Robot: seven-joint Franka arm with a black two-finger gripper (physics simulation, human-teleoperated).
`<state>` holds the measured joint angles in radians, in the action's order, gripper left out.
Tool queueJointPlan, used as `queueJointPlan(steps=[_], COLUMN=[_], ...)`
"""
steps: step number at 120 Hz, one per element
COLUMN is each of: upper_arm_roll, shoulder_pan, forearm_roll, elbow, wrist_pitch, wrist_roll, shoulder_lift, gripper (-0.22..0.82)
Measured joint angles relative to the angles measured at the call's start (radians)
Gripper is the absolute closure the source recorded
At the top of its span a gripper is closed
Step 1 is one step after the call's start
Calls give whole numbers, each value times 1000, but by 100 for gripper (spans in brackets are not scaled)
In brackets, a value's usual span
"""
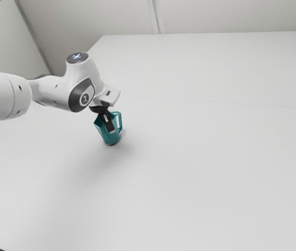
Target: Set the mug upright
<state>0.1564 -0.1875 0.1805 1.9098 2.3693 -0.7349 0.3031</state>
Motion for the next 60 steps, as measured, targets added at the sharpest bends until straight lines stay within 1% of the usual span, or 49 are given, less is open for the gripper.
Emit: queueJointPlan(steps=[8, 16, 32, 39, 44, 49, 52, 56, 60], upper_arm_roll=[0, -1, -4, -28, -87, -206, -255, -294, -315], shoulder_pan=[1, 0, 2, 16, 66, 180, 227, 262, 280], forearm_roll=[-5, -28, -109, -127, -136, -143, -146, -149, -151], elbow=[0, 5, 9, 2, -12, -35, -59, -96, -136], wrist_pitch=[-2, -5, -61, -111, -157, -205, -235, -277, -320], wrist_roll=[12, 23, 55, 78, 97, 115, 126, 140, 154], shoulder_lift=[-17, -54, -181, -237, -271, -297, -303, -306, -308], gripper=[16, 12, 6, 5, 4, 3, 3, 3, 2])
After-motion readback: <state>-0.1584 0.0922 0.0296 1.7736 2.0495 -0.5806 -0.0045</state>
